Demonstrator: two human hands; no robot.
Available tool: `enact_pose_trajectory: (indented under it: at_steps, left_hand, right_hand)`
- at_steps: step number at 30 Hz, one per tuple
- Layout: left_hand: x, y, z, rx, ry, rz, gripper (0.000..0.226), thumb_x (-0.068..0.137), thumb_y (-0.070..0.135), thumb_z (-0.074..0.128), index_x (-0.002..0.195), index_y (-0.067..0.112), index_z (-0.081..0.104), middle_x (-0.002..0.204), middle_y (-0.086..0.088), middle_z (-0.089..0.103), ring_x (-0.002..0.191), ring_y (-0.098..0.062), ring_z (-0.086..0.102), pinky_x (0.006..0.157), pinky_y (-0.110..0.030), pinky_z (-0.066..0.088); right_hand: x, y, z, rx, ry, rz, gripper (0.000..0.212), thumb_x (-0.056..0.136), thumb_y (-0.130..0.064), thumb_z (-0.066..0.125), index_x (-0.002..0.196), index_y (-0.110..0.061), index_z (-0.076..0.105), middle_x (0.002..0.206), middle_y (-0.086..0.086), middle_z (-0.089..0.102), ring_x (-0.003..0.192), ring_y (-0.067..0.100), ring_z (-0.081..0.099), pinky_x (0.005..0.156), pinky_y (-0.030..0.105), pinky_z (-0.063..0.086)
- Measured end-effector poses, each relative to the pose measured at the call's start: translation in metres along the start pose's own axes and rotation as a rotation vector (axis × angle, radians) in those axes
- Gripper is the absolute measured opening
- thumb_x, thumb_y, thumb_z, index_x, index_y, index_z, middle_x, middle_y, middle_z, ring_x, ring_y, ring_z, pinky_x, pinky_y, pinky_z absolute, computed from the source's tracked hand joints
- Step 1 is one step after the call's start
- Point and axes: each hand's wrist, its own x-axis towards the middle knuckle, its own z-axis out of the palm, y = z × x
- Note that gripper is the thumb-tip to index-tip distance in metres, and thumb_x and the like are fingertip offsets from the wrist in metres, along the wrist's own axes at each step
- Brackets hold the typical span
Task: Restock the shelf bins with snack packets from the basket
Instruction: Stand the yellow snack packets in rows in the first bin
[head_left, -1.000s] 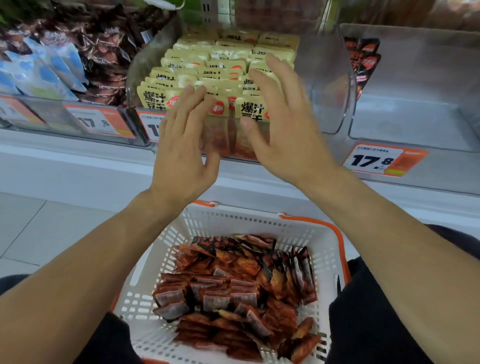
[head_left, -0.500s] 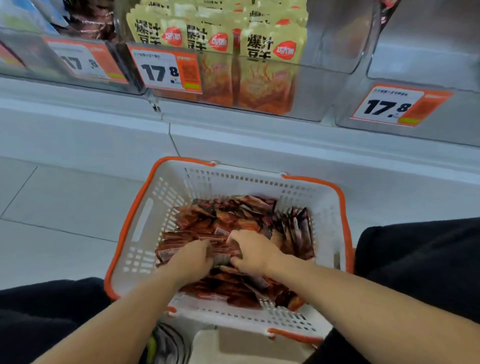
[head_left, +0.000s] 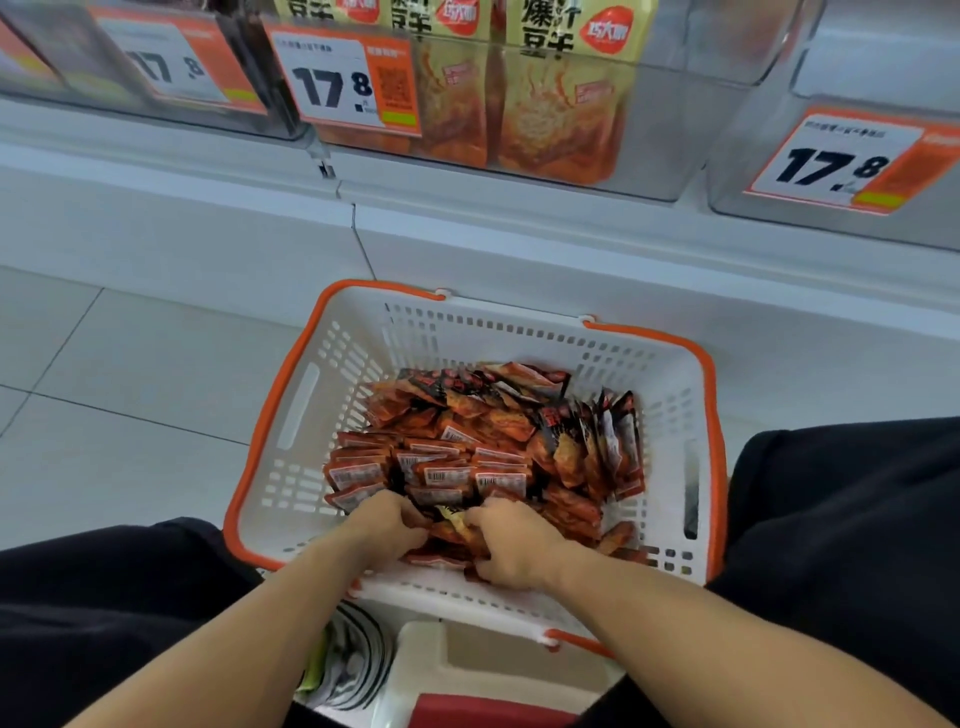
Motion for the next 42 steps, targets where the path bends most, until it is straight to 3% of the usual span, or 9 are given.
enact_pose_trajectory:
  at_steps: [5,11,17,20,26,30,33,36,42]
  left_hand:
    - [-0.003,0.001,-0.006,-0.017,0.071,-0.055,0.020,0.078,0.011,0.074,0.093,0.024,0.079,0.090,0.008,0.074,0.082,-0.006,0.066,0.073,-0.021,0.052]
    - [-0.008,0.007,-0.007,-0.038,0.046,-0.057,0.025,0.078,0.008,0.076,0.096,0.025,0.078,0.093,0.010,0.072,0.084,-0.005,0.065,0.073,-0.016,0.051]
    - [-0.013,0.019,-0.026,-0.159,0.087,0.077,0.007,0.081,0.028,0.080,0.080,0.022,0.080,0.065,0.013,0.067,0.059,-0.002,0.058,0.054,-0.014,0.040]
    - [-0.011,0.033,-0.047,-0.261,0.277,0.065,0.007,0.087,0.021,0.072,0.083,0.023,0.078,0.066,0.009,0.067,0.057,-0.007,0.057,0.054,-0.020,0.045]
    - [-0.005,0.068,-0.082,-0.416,0.555,-0.047,0.052,0.096,0.043,0.055,0.079,-0.003,0.074,0.067,-0.013,0.070,0.069,-0.032,0.067,0.066,-0.041,0.053]
    - [-0.006,0.072,-0.090,-0.514,0.496,-0.097,0.052,0.085,0.046,0.071,0.078,-0.006,0.073,0.076,-0.022,0.072,0.070,-0.029,0.068,0.069,-0.038,0.053]
    - [-0.008,0.076,-0.093,-0.850,0.314,-0.136,0.029,0.084,0.030,0.078,0.086,0.001,0.073,0.080,-0.018,0.074,0.071,-0.027,0.071,0.060,-0.033,0.057]
    - [-0.014,0.087,-0.102,-1.101,0.239,-0.144,0.013,0.091,0.009,0.066,0.090,-0.004,0.068,0.084,-0.022,0.072,0.071,-0.029,0.071,0.055,-0.032,0.058]
    - [-0.029,0.099,-0.146,-0.954,0.289,0.033,0.011,0.096,0.006,0.061,0.106,0.002,0.065,0.084,-0.015,0.072,0.064,-0.021,0.066,0.057,-0.033,0.052]
  right_hand:
    - [0.002,-0.006,0.002,-0.016,0.008,0.000,0.043,0.080,-0.024,0.071,0.117,-0.014,0.052,0.113,0.013,0.055,0.102,0.036,0.057,0.083,0.041,0.051]
    - [0.005,-0.010,0.000,-0.102,-0.033,-0.037,0.071,0.088,-0.015,0.064,0.150,-0.016,0.031,0.128,0.018,0.056,0.112,0.039,0.057,0.095,0.046,0.050]
    - [0.003,-0.014,-0.042,-0.050,-0.020,-0.022,0.043,0.093,-0.007,0.042,0.133,-0.019,0.055,0.109,0.018,0.066,0.099,0.038,0.063,0.083,0.045,0.055]
    - [0.003,-0.018,-0.078,-0.060,0.101,-0.039,0.047,0.094,-0.004,0.042,0.134,-0.022,0.058,0.110,0.016,0.069,0.098,0.035,0.065,0.081,0.042,0.053]
    - [-0.001,-0.026,-0.127,-0.220,0.370,-0.131,0.038,0.097,-0.009,0.052,0.128,-0.030,0.061,0.086,0.007,0.070,0.078,0.030,0.065,0.058,0.035,0.042]
    - [-0.007,-0.025,-0.120,-0.005,0.404,-0.157,0.028,0.100,-0.035,0.056,0.127,-0.032,0.063,0.108,0.004,0.073,0.096,0.028,0.067,0.073,0.042,0.053]
    - [-0.014,-0.029,-0.119,0.123,0.387,-0.166,0.032,0.102,-0.027,0.053,0.133,-0.025,0.059,0.118,0.007,0.068,0.104,0.029,0.062,0.084,0.046,0.051]
    - [-0.026,-0.039,-0.135,0.275,0.351,-0.164,0.048,0.095,-0.024,0.066,0.142,-0.020,0.054,0.132,0.005,0.061,0.119,0.024,0.057,0.098,0.031,0.045]
    - [-0.050,-0.049,-0.207,0.290,0.283,-0.129,0.064,0.086,-0.034,0.077,0.143,-0.023,0.051,0.147,0.001,0.049,0.134,0.020,0.047,0.100,0.027,0.035]
